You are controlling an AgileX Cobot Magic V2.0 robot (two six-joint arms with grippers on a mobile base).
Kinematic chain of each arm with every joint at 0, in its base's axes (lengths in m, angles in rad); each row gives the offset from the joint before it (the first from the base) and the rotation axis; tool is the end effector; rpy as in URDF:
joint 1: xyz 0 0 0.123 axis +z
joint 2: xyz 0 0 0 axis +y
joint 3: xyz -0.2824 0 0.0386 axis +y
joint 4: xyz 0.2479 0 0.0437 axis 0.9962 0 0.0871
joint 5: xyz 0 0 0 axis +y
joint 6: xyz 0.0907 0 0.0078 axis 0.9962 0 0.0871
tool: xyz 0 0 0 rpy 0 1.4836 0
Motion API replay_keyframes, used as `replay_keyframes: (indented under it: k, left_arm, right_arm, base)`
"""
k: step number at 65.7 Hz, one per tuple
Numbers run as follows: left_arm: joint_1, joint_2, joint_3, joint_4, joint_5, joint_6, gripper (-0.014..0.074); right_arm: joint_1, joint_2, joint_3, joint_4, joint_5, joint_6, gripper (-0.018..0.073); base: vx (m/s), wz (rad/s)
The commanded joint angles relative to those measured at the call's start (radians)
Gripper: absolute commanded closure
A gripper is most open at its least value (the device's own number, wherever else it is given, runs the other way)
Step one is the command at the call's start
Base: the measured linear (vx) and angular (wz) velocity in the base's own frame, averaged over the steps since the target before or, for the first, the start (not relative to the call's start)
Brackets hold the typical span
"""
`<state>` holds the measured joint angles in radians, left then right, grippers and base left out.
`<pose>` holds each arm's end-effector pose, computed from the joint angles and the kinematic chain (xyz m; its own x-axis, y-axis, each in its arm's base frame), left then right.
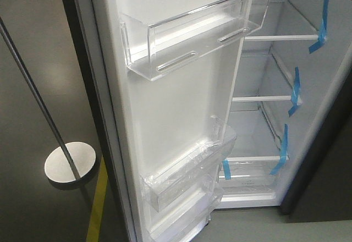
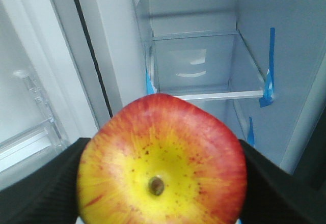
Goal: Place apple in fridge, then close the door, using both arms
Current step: 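Stop in front of the refrigerator shelves, holding the apple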
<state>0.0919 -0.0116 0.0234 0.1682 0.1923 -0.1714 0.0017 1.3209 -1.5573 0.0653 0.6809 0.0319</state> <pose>0.0554 0.0081 0.1886 -0.1128 -0.0167 -0.9935 -0.1241 0.9923 -0.0026 0.2835 0.0042 0.4749 -0.3509 0.0819 -0.9328 -0.0113 0.9957 0.0917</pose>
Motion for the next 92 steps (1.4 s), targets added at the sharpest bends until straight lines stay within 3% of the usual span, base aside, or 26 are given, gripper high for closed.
replay_keyframes:
  k: [1, 92]
  left_arm:
    - [-0.005, -0.015, -0.017, -0.008, -0.067, 0.001, 0.0602]
    - [-0.005, -0.015, -0.017, -0.008, -0.067, 0.001, 0.0602]
  right_arm:
    - [-0.002, -0.028, -0.032, -0.003, -0.082, -0.009, 0.0363]
    - [-0.002, -0.028, -0.032, -0.003, -0.081, -0.009, 0.0363]
  base:
    - [0.03, -0.01]
    - [0.01, 0.0]
